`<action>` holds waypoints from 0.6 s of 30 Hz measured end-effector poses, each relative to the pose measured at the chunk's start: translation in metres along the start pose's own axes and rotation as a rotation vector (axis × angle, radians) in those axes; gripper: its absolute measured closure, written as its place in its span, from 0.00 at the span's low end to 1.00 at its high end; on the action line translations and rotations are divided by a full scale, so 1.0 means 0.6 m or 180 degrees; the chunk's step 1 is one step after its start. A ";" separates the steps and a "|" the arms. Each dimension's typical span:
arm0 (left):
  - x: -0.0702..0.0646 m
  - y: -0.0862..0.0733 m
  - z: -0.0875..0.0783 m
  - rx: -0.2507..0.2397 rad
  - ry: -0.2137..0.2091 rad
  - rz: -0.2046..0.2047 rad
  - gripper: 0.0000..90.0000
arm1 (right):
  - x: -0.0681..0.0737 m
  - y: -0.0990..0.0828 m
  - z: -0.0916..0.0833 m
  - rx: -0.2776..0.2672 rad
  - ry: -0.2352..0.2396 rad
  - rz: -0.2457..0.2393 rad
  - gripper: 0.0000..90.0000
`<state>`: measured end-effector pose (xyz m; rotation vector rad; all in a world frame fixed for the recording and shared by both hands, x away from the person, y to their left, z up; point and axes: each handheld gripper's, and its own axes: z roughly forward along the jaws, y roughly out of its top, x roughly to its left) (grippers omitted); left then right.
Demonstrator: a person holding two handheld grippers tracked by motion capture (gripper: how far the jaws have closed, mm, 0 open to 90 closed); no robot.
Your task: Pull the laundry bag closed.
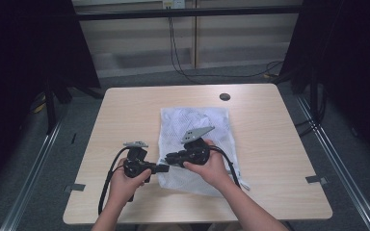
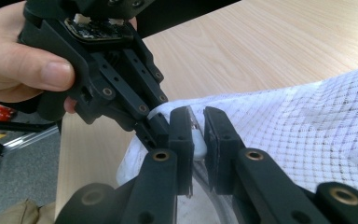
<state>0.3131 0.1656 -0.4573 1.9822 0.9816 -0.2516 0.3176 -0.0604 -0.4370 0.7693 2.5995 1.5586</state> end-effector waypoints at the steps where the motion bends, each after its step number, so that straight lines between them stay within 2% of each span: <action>1: -0.001 0.000 0.001 0.0003 -0.0006 0.0001 0.99 | 0.000 -0.001 -0.001 0.0005 0.0000 0.0005 0.91; 7: -0.002 0.000 0.000 0.0015 -0.0011 -0.0034 0.99 | 0.000 -0.004 -0.003 -0.0013 0.0020 0.0011 0.91; 10: -0.002 0.000 0.000 0.0029 0.0040 -0.0017 0.99 | 0.000 -0.005 -0.005 0.0016 0.0014 -0.0010 0.91; 13: -0.001 0.000 -0.002 0.0029 0.0006 -0.0031 0.99 | -0.003 -0.008 -0.008 -0.0003 0.0011 0.0019 0.91; 18: -0.002 0.001 0.001 0.0055 0.0022 -0.0009 0.99 | -0.005 -0.011 -0.013 0.0012 0.0003 0.0016 0.91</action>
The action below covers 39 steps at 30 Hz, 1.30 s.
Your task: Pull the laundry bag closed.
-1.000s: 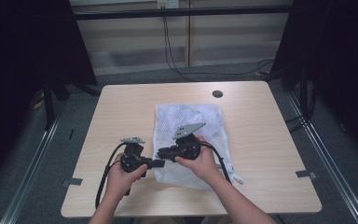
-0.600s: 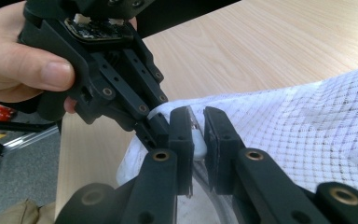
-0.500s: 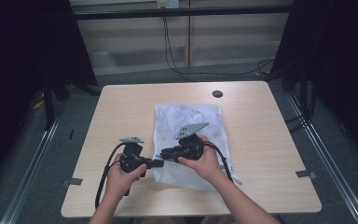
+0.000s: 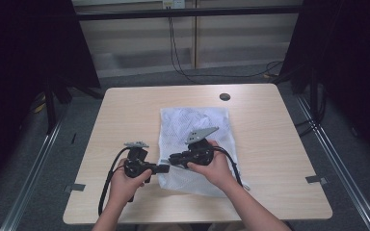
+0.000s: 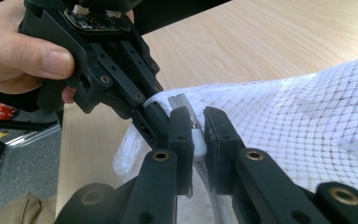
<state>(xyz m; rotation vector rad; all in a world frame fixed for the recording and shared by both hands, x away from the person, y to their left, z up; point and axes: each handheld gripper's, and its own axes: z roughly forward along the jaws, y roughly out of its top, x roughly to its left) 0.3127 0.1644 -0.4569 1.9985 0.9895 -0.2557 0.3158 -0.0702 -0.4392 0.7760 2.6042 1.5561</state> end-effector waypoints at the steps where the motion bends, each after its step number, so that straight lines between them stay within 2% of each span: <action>1: 0.000 0.000 -0.001 0.0002 0.0010 -0.0004 0.99 | 0.000 0.000 0.000 0.0007 -0.0004 0.0000 0.91; 5: 0.003 0.000 -0.004 -0.0026 -0.0009 -0.0056 0.99 | -0.004 -0.004 -0.004 0.0011 0.0020 0.0026 0.91; 13: 0.004 0.001 -0.004 -0.0009 -0.0002 -0.0031 0.99 | -0.004 -0.006 -0.007 -0.0004 0.0013 0.0033 0.91; 15: 0.003 0.001 -0.005 -0.0019 -0.0020 -0.0060 0.99 | -0.004 -0.006 -0.008 -0.0005 0.0012 0.0025 0.91; 29: 0.002 0.002 -0.004 -0.0008 0.0029 -0.0036 0.99 | -0.004 -0.011 -0.013 0.0007 -0.0015 -0.0067 0.91; 32: 0.002 0.002 -0.006 -0.0015 -0.0006 -0.0068 0.99 | -0.005 -0.011 -0.015 0.0002 -0.0041 -0.0094 0.91; 39: 0.001 0.002 -0.005 -0.0007 0.0005 -0.0061 0.99 | -0.005 -0.012 -0.019 0.0026 -0.0071 -0.0149 0.91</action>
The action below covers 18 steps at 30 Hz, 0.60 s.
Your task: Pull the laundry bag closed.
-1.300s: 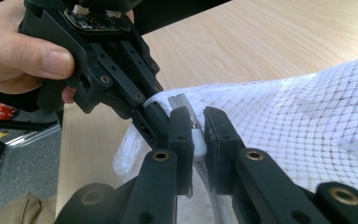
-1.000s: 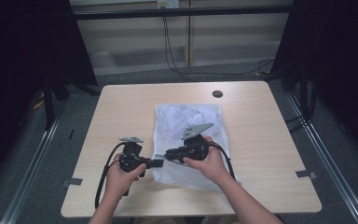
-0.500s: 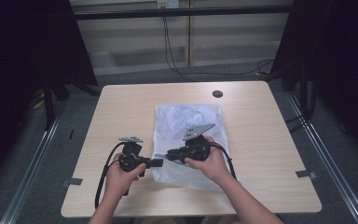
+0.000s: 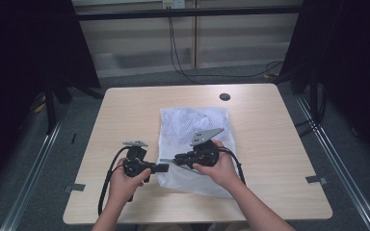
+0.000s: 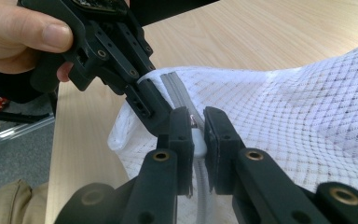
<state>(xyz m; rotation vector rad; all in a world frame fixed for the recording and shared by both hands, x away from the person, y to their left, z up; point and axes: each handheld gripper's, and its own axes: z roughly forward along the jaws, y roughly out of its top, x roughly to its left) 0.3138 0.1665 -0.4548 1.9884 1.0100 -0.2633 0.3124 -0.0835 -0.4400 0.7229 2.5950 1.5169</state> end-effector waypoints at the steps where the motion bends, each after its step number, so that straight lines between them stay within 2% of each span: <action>1: 0.000 0.000 0.000 0.0001 -0.0001 -0.0002 0.99 | 0.000 0.000 0.000 0.0000 0.0000 0.0000 0.91; 4: 0.002 -0.001 -0.001 -0.0008 -0.0014 -0.0029 0.99 | 0.001 -0.001 -0.001 0.0038 -0.0053 -0.0069 0.91; 13: 0.005 -0.001 -0.002 -0.0018 0.0002 -0.0073 0.99 | -0.007 -0.009 -0.014 0.0024 -0.0103 -0.0050 0.91; 18: 0.004 -0.001 0.000 0.0006 -0.0010 -0.0079 0.99 | -0.005 -0.010 -0.014 0.0048 -0.0134 -0.0130 0.91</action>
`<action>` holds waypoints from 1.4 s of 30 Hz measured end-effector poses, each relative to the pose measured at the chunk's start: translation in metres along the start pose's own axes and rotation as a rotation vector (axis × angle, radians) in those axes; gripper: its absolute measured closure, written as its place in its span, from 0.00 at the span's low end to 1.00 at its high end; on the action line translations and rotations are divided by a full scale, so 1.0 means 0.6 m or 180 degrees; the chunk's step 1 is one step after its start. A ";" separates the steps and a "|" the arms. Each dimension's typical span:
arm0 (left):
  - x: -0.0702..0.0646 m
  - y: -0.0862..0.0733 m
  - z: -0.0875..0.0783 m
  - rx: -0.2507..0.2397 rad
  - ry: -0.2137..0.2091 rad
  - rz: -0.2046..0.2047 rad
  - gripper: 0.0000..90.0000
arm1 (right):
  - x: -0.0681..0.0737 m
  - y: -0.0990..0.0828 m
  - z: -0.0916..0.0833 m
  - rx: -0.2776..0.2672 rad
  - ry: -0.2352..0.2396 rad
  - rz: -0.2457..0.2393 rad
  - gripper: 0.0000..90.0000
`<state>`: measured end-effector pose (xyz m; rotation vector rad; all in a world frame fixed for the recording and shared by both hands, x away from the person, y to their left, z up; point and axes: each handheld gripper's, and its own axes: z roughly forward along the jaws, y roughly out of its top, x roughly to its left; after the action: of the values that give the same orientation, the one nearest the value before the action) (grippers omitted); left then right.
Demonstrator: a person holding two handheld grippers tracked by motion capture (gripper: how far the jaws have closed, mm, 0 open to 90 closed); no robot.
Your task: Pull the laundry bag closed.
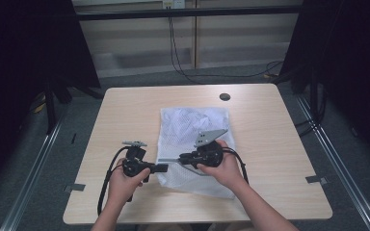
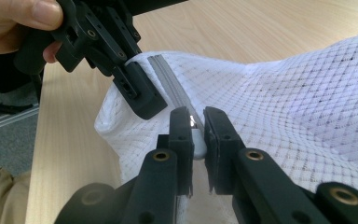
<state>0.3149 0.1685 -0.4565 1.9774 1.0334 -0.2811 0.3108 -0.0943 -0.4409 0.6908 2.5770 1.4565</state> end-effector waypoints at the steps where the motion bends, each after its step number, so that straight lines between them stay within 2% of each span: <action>1: 0.001 0.000 0.000 0.0017 -0.0007 0.0010 0.99 | 0.001 0.000 0.000 0.0010 -0.0009 -0.0002 0.91; 11: 0.004 0.000 -0.001 0.0022 0.0012 0.0001 0.99 | 0.001 -0.001 -0.003 0.0051 -0.0017 -0.0066 0.91; 25: 0.003 0.000 -0.002 0.0035 -0.0021 -0.0020 0.99 | -0.005 -0.008 -0.014 0.0004 -0.0008 -0.0038 0.91; 42: 0.003 0.001 -0.003 0.0003 0.0014 -0.0033 0.99 | -0.009 -0.010 -0.021 0.0006 0.0009 -0.0023 0.91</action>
<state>0.3160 0.1706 -0.4560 1.9750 1.0466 -0.2831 0.3093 -0.1094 -0.4399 0.6794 2.5807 1.4542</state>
